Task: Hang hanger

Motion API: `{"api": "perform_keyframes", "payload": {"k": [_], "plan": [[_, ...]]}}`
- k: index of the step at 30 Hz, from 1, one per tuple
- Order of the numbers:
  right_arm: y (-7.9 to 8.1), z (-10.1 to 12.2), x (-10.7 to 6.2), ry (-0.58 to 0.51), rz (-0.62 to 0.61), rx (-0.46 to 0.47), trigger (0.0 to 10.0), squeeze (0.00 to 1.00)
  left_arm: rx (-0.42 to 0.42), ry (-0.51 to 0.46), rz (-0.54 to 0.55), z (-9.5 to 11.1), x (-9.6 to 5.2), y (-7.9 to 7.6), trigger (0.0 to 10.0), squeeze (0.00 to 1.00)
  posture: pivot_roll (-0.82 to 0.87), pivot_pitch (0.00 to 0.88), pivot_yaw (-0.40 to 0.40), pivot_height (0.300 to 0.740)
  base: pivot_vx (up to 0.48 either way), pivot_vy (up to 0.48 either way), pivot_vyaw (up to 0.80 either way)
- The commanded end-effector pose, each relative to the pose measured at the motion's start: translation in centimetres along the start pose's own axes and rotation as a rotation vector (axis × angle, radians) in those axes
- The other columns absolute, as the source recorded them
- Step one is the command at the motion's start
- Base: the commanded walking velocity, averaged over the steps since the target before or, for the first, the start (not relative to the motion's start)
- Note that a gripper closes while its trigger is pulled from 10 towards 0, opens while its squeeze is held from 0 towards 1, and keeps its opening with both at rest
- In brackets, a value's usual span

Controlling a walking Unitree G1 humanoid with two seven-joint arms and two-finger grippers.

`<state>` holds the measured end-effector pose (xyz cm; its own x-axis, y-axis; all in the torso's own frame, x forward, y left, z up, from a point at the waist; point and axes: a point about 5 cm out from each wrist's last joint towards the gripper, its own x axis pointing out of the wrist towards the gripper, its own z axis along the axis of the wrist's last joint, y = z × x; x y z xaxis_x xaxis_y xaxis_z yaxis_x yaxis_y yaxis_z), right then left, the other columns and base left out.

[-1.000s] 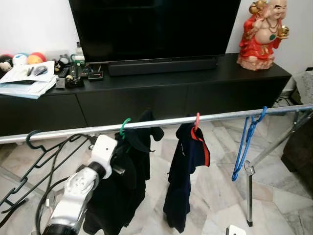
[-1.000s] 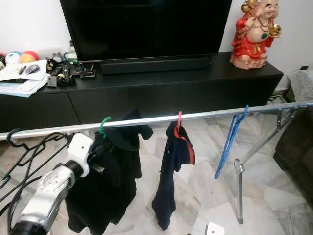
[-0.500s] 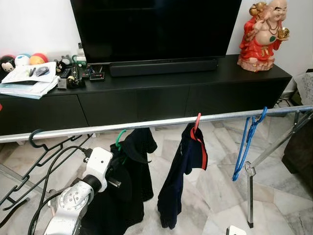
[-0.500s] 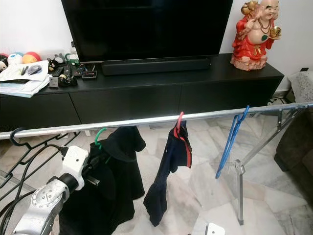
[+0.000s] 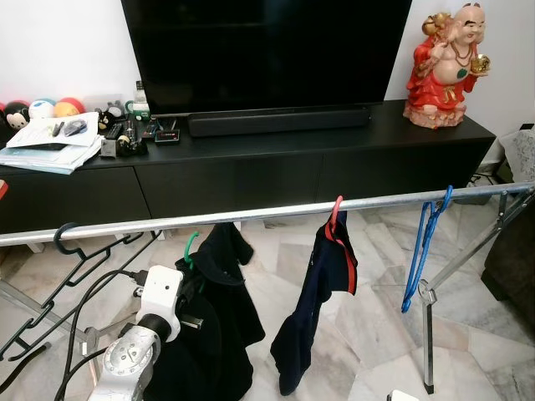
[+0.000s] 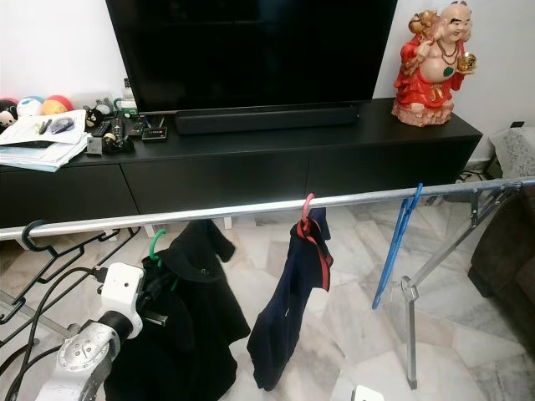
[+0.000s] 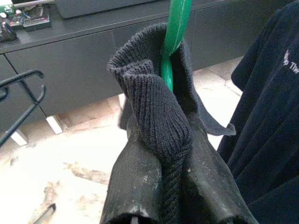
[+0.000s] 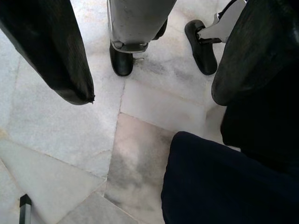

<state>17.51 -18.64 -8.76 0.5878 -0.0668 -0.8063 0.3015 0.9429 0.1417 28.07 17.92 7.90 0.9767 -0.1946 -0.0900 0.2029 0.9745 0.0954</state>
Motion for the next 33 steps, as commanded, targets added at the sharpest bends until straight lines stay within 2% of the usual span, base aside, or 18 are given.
{"api": "perform_keyframes", "payload": {"k": [1,15,33], "plan": [[-0.03,-0.4,-0.06,0.017,0.0,-0.004,10.0,0.0,-0.02,-0.025,0.014,0.61,0.13,0.25,10.0,0.0,0.07,0.019,0.023,0.74,0.0,0.0,0.0],[0.13,-0.12,0.01,0.008,-0.002,0.007,10.0,0.0,-0.024,-0.027,0.016,1.02,0.58,-0.1,10.0,0.0,0.07,0.05,0.025,0.74,0.0,0.337,0.0],[0.37,-0.06,0.05,0.006,0.004,0.008,10.0,0.0,-0.011,-0.044,-0.017,1.45,0.53,-0.59,10.0,0.0,0.08,0.056,0.025,0.74,0.0,0.0,0.0]]}}
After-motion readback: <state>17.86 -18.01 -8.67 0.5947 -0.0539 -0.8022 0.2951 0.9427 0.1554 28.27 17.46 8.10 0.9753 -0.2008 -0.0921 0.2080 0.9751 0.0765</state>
